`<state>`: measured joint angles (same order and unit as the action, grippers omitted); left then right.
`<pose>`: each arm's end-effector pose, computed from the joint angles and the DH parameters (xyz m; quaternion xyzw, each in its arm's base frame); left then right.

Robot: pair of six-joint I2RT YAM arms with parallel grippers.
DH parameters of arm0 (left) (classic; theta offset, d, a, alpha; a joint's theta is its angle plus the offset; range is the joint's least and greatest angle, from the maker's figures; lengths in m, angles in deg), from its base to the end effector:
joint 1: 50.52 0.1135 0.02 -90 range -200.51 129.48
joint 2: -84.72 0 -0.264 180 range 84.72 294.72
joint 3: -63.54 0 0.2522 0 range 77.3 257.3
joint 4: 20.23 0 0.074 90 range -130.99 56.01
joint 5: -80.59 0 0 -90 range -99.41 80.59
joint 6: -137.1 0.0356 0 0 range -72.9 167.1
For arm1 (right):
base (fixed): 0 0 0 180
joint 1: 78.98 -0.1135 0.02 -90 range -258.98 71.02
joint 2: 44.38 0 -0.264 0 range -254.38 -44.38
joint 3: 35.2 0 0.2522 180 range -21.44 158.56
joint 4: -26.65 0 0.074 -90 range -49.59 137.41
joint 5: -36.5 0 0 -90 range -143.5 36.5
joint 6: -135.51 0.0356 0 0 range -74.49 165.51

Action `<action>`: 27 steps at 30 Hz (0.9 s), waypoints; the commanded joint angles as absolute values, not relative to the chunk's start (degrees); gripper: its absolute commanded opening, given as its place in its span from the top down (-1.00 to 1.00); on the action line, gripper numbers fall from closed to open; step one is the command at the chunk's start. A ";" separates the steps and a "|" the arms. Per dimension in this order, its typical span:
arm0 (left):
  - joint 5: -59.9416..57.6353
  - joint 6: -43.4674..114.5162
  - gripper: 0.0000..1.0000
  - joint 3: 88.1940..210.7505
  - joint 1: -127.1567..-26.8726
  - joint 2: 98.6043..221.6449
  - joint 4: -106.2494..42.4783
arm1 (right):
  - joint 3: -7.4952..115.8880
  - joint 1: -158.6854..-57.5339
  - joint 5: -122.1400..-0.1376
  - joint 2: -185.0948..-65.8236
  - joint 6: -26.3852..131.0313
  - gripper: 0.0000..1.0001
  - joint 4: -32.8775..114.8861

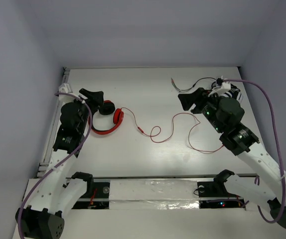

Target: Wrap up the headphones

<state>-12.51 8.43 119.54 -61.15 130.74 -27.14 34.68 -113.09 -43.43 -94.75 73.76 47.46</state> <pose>0.1915 -0.0340 0.3530 -0.1856 0.6624 -0.2857 0.6672 0.1677 0.1061 0.3986 0.0249 0.7145 0.3068 0.6282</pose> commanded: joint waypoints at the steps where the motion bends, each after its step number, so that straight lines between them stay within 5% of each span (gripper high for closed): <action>1: -18.10 9.14 -0.12 120.89 -61.06 130.77 -32.20 | 34.02 -113.08 -45.06 -94.04 73.63 -0.33 46.21; 3: -22.32 9.75 -0.10 121.86 -61.06 130.86 -35.03 | 33.23 -113.08 -44.80 -93.34 73.81 0.08 46.04; 4: -23.73 10.01 -0.05 122.39 -61.06 130.86 -38.87 | 32.88 -113.08 -44.71 -92.64 73.90 0.58 45.69; 6: -27.25 11.33 0.18 122.83 -61.06 130.25 -41.10 | 32.53 -113.08 -44.45 -92.37 73.98 0.98 45.86; 11: -33.65 11.60 0.54 124.59 -61.06 129.72 -49.53 | 31.56 -113.08 -46.11 -92.28 74.34 1.00 45.16; 14: -35.17 10.98 1.00 124.94 -59.23 132.08 -53.23 | 30.95 -113.08 -46.20 -92.02 74.34 1.00 44.98; 17: -29.84 12.03 1.00 125.29 -52.21 136.39 -53.94 | 30.77 -113.08 -46.82 -91.93 74.34 1.00 44.98; 19: -28.14 12.38 0.93 126.60 -48.68 140.94 -55.51 | 30.59 -113.08 -47.08 -91.67 74.25 1.00 44.89; 23: -29.63 12.83 0.31 127.23 -47.26 145.89 -56.93 | 29.98 -113.08 -46.73 -91.49 73.99 0.98 44.71; 27: -23.49 12.22 0.01 124.33 -46.56 146.33 -54.21 | 29.54 -113.08 -46.82 -91.40 73.90 0.50 44.54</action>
<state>-27.37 12.30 124.74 -47.01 147.61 -55.14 29.81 -113.09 -46.08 -92.34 74.37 47.33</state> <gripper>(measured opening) 0.486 0.216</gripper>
